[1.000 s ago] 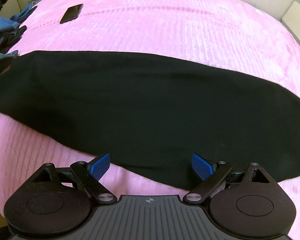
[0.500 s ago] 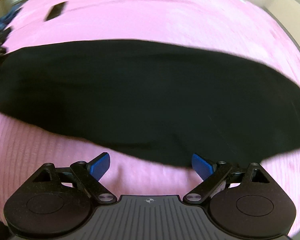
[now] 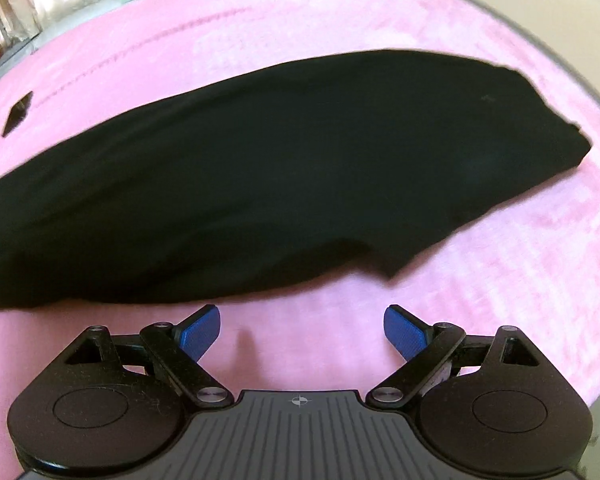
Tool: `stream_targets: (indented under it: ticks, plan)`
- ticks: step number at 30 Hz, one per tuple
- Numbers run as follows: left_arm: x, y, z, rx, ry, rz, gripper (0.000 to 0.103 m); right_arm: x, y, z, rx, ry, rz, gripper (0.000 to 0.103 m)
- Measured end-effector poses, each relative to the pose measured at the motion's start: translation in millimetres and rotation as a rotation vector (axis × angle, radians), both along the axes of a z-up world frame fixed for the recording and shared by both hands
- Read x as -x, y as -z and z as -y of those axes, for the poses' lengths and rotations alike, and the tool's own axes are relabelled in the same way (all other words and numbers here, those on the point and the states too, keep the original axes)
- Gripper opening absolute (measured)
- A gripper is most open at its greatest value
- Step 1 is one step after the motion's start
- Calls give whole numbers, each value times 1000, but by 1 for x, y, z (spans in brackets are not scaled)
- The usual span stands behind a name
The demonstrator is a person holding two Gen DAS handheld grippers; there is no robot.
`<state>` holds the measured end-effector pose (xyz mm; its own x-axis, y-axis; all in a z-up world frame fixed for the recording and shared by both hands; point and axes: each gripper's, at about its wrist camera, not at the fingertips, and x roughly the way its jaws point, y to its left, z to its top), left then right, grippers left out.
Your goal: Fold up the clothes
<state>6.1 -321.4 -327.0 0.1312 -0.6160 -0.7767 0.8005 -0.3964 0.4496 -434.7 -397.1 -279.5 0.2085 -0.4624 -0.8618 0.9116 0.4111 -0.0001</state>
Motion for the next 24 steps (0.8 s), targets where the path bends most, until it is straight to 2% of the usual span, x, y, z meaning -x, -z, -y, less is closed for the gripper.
stream_targets:
  ticks: [3, 5, 8, 12, 16, 17, 21, 23, 24]
  plan:
    - [84, 9, -2, 48, 159, -35, 33, 27, 12, 9, 69, -49, -19, 91]
    - [135, 17, 3, 90, 229, -67, 41, 42, 20, 14, 103, -83, 4, 91]
    - [204, 32, 15, 152, 320, -108, 42, 54, 28, 19, 173, -171, 23, 91]
    - [261, 57, 32, 205, 382, -89, 42, 65, 33, 27, 284, -260, 43, 91]
    - [295, 77, 44, 252, 409, -3, 37, 78, 36, 30, 395, -300, -16, 91]
    - [297, 77, 45, 267, 403, 11, 27, 82, 36, 29, 419, -306, -35, 91]
    - [303, 76, 49, 329, 378, 66, 8, 107, 38, 21, 512, -292, -62, 91]
    - [306, 75, 51, 359, 365, 92, 5, 120, 42, 16, 517, -267, -24, 91]
    - [306, 71, 54, 358, 344, 74, 4, 123, 42, 12, 507, -266, 2, 91]
